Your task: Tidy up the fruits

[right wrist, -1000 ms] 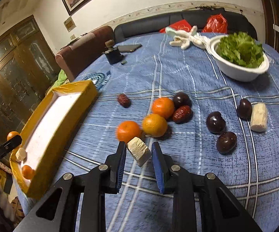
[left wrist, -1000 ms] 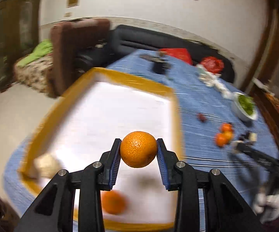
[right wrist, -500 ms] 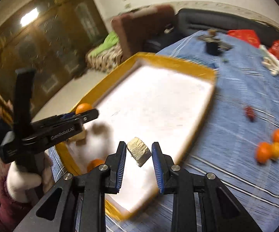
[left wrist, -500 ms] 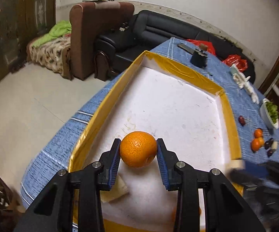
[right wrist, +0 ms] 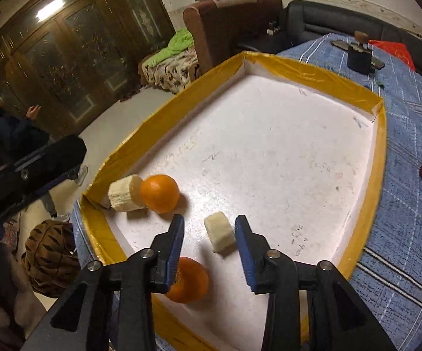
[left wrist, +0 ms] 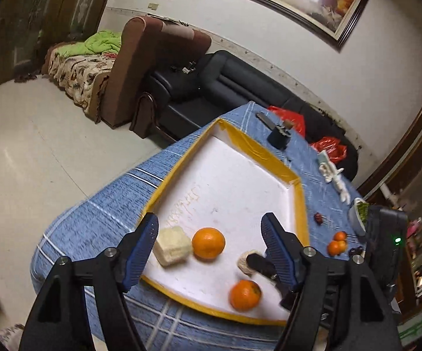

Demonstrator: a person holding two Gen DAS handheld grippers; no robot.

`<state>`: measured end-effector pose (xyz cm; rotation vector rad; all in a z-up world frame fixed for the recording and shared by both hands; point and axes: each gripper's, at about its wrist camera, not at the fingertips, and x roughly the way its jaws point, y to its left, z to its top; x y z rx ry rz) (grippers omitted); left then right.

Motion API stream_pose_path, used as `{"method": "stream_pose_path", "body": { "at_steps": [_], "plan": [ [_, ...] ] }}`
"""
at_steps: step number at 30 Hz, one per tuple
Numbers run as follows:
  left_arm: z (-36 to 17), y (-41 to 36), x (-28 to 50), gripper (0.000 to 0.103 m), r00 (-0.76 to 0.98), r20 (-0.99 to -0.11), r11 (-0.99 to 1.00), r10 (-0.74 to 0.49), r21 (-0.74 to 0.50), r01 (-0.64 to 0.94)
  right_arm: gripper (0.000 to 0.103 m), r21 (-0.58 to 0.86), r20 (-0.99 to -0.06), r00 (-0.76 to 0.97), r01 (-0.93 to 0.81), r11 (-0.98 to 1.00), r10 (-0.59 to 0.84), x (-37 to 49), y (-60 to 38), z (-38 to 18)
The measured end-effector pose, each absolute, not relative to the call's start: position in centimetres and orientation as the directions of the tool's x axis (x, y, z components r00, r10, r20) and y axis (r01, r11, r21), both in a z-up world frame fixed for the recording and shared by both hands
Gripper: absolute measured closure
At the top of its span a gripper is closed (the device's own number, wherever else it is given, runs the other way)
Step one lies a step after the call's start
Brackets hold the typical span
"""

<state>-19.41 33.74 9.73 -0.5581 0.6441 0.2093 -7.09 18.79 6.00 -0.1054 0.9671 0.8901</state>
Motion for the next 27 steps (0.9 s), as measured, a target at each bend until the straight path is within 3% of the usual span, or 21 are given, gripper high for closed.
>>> {"method": "stream_pose_path", "body": {
  "at_steps": [2,4,6,13,19,27],
  "plan": [
    [10.1,33.3,-20.0,0.031,0.781,-0.624,0.838,0.029,-0.412,-0.359,0.054,0.268,-0.698,0.333,-0.699,0.663,0.633,-7.9,17.0,7.3],
    [10.8,32.8,-21.1,0.031,0.777,-0.627,0.845,0.053,-0.386,-0.370,0.044,0.217,-0.637,0.442,-0.682,0.698,0.631,-8.4,15.0,8.5],
    [11.7,32.3,-22.1,0.031,0.775,-0.626,0.849,0.088,-0.359,-0.387,0.027,0.203,-0.581,0.521,-0.652,0.731,0.625,-8.5,12.8,9.2],
    [14.7,29.9,-24.5,0.031,0.785,-0.602,0.837,0.146,-0.348,-0.423,0.026,0.264,-0.536,0.606,-0.542,0.798,0.588,-6.4,7.4,7.7],
    [18.0,27.7,-26.6,0.031,0.792,-0.576,0.845,0.204,-0.304,-0.439,0.026,0.300,-0.603,0.606,-0.430,0.851,0.519,-3.4,5.0,5.1],
    [20.8,26.6,-27.6,0.031,0.805,-0.529,0.824,0.267,-0.307,-0.475,0.026,0.314,-0.623,0.599,-0.396,0.863,0.502,-3.0,3.5,4.3]
  ]
}}
